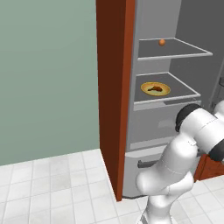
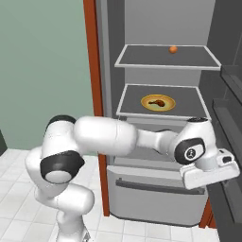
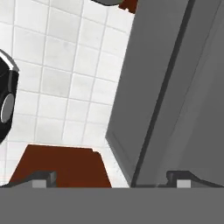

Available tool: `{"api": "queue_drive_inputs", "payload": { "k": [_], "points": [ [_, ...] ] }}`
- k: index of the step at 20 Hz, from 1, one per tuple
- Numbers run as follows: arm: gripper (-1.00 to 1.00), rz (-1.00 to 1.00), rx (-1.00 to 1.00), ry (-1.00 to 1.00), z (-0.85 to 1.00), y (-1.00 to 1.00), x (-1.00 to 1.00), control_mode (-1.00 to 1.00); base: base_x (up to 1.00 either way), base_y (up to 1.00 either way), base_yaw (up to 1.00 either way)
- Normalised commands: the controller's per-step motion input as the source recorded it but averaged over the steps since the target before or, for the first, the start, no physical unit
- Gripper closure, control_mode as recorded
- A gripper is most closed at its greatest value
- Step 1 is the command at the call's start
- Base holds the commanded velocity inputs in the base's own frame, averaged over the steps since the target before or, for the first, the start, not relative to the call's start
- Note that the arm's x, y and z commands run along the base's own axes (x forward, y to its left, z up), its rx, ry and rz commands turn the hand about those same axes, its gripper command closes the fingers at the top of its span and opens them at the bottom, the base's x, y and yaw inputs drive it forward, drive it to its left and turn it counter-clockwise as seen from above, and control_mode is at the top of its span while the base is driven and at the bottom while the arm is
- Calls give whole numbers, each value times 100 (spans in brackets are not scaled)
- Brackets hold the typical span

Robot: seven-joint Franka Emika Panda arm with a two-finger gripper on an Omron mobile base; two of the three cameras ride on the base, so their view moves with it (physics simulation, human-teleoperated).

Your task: Retrieve the chicken drumstick from the fridge and place it on the saucepan with marinade on the stove.

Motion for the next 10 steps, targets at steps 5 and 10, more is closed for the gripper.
{"api": "queue_drive_inputs", "payload": {
  "k": [5, 10],
  "points": [
    [-100, 0, 3, -60, 4, 98, -31, -100, 0, 0, 0],
    [-100, 0, -4, -55, 4, 100, -3, -100, 0, 0, 0]
  ]
}}
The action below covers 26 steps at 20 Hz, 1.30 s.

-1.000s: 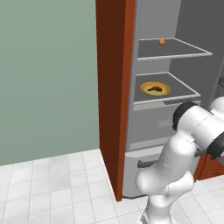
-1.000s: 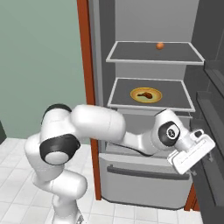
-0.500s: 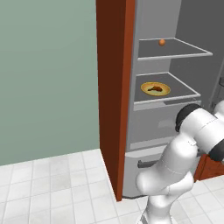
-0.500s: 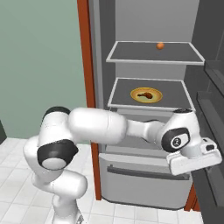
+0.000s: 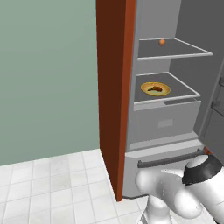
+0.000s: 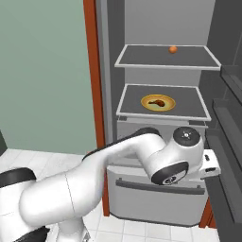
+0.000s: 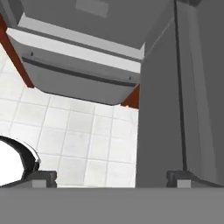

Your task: Retrieve the chicken drumstick from the fridge and place it on the saucepan with marinade on the stove.

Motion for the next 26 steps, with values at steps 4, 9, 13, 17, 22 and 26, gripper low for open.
{"api": "queue_drive_inputs", "payload": {
  "k": [4, 9, 13, 17, 22, 26],
  "points": [
    [-100, -5, -3, -19, 25, 100, 0, -100, 0, 0, 0],
    [-100, -32, 17, 1, 73, 79, 11, -100, 0, 0, 0],
    [-100, -47, 19, 2, 52, 69, 3, -100, 0, 0, 0],
    [-100, -58, 46, -12, -1, 34, 20, -100, 0, 0, 0],
    [-100, -29, 37, -1, -4, 48, 42, -100, 0, 0, 0],
    [-100, 0, 0, 1, -5, 30, 5, -100, 0, 0, 0]
  ]
}}
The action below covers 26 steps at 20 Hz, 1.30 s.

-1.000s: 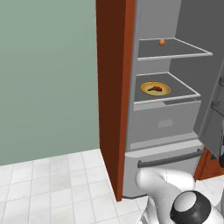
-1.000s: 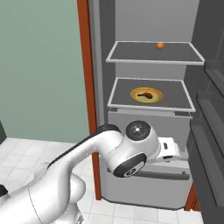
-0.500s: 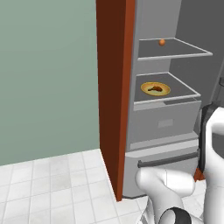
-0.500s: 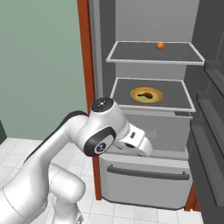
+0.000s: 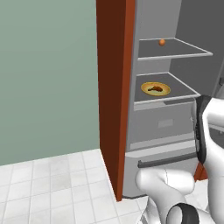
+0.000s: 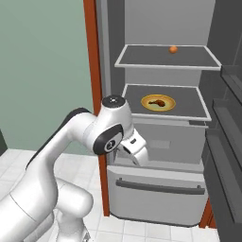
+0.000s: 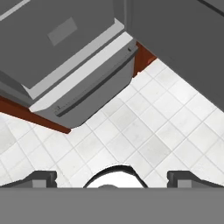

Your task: Retrieve the chicken drumstick from the fridge and place it on the saucepan with marinade on the stove.

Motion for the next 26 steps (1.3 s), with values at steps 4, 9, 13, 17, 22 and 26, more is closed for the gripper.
{"api": "queue_drive_inputs", "payload": {
  "k": [4, 9, 13, 17, 22, 26],
  "points": [
    [-100, 0, 0, -5, 0, -1, 1, -100, 0, 0, 0],
    [-100, 0, 0, -1, -10, -38, 28, -100, 0, 0, 0],
    [-100, 0, 0, 0, 0, 0, 0, 100, 49, -53, 0],
    [-100, 0, 0, 0, 0, 0, 0, 100, 61, -30, 0],
    [-100, 0, 0, 0, 0, 0, 0, 100, 65, 34, 0],
    [-100, 0, 0, 0, 0, 0, 0, 100, 63, 0, 6]
  ]
}}
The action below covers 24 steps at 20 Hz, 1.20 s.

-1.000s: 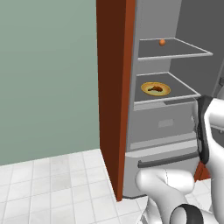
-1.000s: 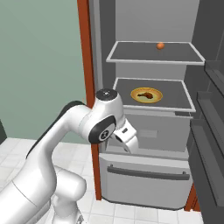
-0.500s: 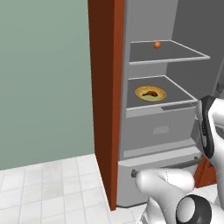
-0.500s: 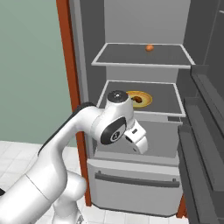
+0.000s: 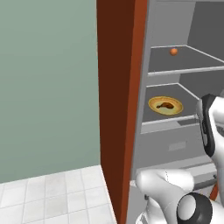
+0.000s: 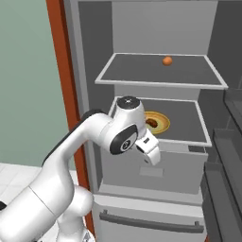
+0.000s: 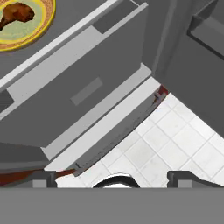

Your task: Retrieve the chicken drumstick from the fridge and place it on the saucepan with marinade on the stove.

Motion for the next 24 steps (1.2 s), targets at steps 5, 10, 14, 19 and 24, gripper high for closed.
{"api": "queue_drive_inputs", "payload": {
  "k": [5, 10, 14, 19, 24],
  "points": [
    [-100, 0, 0, 0, 0, 0, 0, 100, 64, -23, 18],
    [-100, 3, 0, 0, -3, -4, 9, -100, 50, -13, 13],
    [-100, 6, 0, 0, -22, -14, 33, -100, 0, 0, 0],
    [-100, -3, 0, 0, -38, -3, 62, -100, 0, 0, 0],
    [-100, -2, 1, -23, -6, 0, 68, -100, 0, 0, 0]
  ]
}}
